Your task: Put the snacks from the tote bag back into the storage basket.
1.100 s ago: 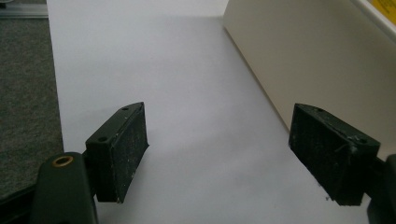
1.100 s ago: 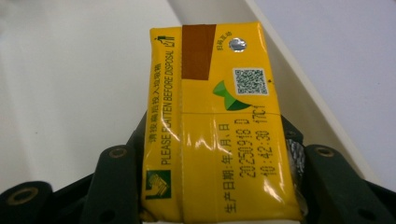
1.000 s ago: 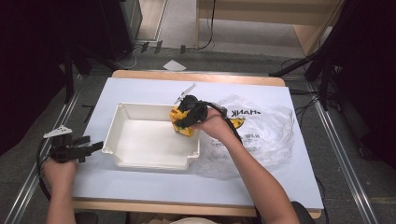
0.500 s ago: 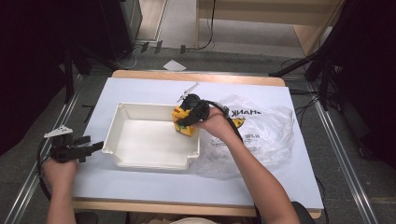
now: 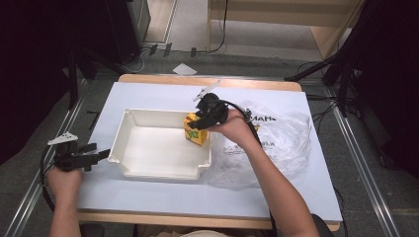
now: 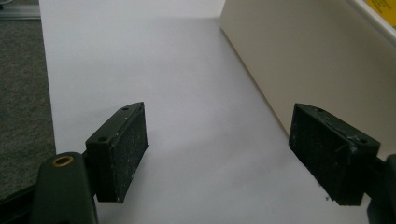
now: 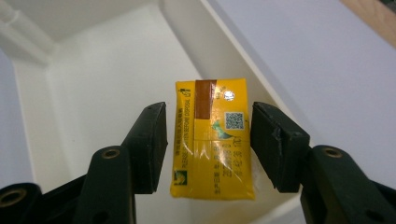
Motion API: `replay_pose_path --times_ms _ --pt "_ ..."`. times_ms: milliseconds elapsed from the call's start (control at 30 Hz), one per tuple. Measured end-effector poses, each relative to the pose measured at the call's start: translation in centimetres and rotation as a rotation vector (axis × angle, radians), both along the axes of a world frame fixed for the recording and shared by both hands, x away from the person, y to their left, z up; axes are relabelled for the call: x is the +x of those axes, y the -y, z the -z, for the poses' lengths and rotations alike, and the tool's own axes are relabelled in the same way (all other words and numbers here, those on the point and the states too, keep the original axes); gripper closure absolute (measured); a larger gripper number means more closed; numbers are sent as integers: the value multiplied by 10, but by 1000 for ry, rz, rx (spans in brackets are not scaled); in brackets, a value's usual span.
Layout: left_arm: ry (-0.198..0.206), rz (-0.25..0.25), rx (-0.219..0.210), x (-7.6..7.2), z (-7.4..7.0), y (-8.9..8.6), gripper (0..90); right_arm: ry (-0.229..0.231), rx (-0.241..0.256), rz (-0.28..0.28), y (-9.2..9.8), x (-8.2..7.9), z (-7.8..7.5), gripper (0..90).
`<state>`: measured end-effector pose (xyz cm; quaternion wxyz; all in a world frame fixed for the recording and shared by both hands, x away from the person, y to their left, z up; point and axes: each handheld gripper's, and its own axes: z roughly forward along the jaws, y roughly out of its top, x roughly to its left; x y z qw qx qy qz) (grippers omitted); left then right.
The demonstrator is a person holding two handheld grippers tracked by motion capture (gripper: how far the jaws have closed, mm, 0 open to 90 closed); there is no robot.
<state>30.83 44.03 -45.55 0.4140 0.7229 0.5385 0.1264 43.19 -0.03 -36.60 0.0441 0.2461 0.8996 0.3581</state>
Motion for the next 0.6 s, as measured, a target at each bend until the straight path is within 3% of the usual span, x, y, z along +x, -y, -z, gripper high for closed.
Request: replay_pose_path --times_ms 300,600 --pt "2 1 -6 4 0 1 207 10 25 -5 19 -10 -22 463" --pt "-1 5 -3 8 0 3 207 26 24 -39 18 -23 -30 460"
